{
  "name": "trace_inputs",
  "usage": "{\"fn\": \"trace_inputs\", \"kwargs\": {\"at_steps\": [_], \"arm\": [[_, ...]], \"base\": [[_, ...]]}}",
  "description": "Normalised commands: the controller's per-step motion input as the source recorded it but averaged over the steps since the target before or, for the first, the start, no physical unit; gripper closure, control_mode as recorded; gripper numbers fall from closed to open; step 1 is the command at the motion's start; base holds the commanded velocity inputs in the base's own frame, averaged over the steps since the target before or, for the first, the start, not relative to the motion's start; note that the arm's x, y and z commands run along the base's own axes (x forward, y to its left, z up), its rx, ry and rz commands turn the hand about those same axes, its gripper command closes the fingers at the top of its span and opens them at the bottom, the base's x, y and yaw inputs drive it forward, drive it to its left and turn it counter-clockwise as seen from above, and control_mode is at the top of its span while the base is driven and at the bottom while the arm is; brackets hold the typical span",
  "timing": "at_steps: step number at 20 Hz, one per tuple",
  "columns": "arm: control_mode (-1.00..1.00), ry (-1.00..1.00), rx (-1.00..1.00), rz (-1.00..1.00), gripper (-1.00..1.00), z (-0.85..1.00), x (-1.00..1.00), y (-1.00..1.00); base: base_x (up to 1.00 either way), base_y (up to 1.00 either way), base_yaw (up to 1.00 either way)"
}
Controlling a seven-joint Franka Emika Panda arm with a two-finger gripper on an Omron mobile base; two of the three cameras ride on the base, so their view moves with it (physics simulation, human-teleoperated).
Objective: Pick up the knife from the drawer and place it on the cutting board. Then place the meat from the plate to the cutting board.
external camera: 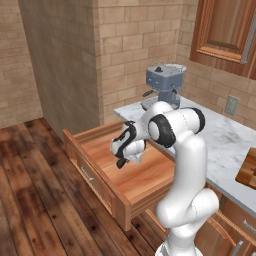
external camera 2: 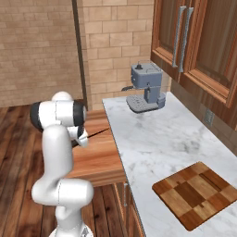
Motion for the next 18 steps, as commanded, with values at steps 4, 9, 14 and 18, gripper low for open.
{"fn": "trace_inputs", "kwargs": {"at_steps": [4, 9, 14, 18], "arm": [[-1.0, 0.0, 0.0, -0.03, 1.0, 0.44, -0.42, 0.25], [-1.0, 0.0, 0.0, -0.01, 1.0, 0.37, -0.5, 0.24], [-1.0, -0.04, 0.0, -0.05, 1.0, 0.35, -0.67, 0.09], [-1.0, -0.11, 0.0, -0.1, 1.0, 0.49, -0.68, 0.02]], "base": [[0.0, 0.0, 0.0], [0.0, 0.0, 0.0], [0.0, 0.0, 0.0], [0.0, 0.0, 0.0]]}}
